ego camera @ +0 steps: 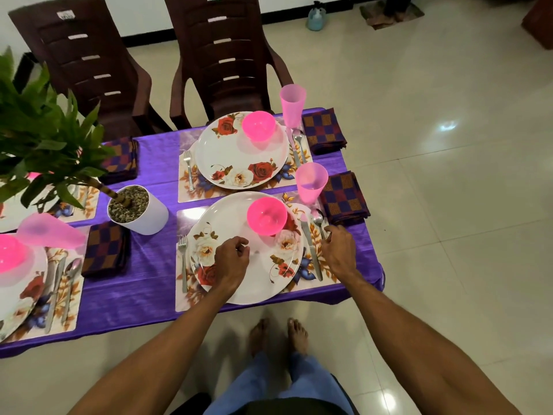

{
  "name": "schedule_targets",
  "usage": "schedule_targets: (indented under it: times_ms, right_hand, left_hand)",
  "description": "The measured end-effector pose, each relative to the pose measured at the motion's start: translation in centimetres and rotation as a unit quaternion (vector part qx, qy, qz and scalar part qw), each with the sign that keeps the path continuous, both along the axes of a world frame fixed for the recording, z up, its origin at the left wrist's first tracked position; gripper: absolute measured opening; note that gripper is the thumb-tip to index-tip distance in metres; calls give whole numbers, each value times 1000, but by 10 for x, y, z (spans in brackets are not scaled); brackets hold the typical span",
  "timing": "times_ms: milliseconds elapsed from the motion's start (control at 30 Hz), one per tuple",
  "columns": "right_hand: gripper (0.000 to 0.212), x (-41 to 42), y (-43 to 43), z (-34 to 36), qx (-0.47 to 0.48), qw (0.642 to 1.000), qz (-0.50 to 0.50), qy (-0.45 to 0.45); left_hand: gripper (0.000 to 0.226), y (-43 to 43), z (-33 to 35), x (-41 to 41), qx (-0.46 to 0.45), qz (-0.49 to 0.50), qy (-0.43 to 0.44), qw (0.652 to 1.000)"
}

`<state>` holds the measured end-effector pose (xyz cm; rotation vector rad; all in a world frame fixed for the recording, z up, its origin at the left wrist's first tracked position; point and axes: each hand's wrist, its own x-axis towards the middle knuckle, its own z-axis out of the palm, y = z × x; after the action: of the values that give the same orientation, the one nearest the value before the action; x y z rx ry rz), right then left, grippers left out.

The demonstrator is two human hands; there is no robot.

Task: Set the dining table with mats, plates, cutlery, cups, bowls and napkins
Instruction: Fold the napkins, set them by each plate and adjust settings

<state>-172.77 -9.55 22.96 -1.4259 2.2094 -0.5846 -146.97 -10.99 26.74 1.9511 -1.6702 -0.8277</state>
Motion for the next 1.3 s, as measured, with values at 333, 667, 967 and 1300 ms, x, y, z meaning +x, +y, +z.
schedule_targets:
  times_ms: [333, 667, 967, 1300]
  right_hand:
    - [18, 3, 15, -8, 20, 1000, 15, 6]
    - [20, 7, 16, -8, 24, 1000, 1, 6]
    - [51, 5, -24, 33, -80, 995, -55, -25]
    - [121, 6, -109, 64, -29, 998, 9, -59]
  left_hand:
    - [20, 4, 0, -4, 7, -1, -4, 1000]
    - [20, 2, 3, -5, 5, -2, -2, 1000]
    - [18, -11, 4, -3, -18, -5, 7, 1000]
    - [20, -35, 10, 2, -34, 19, 11, 999]
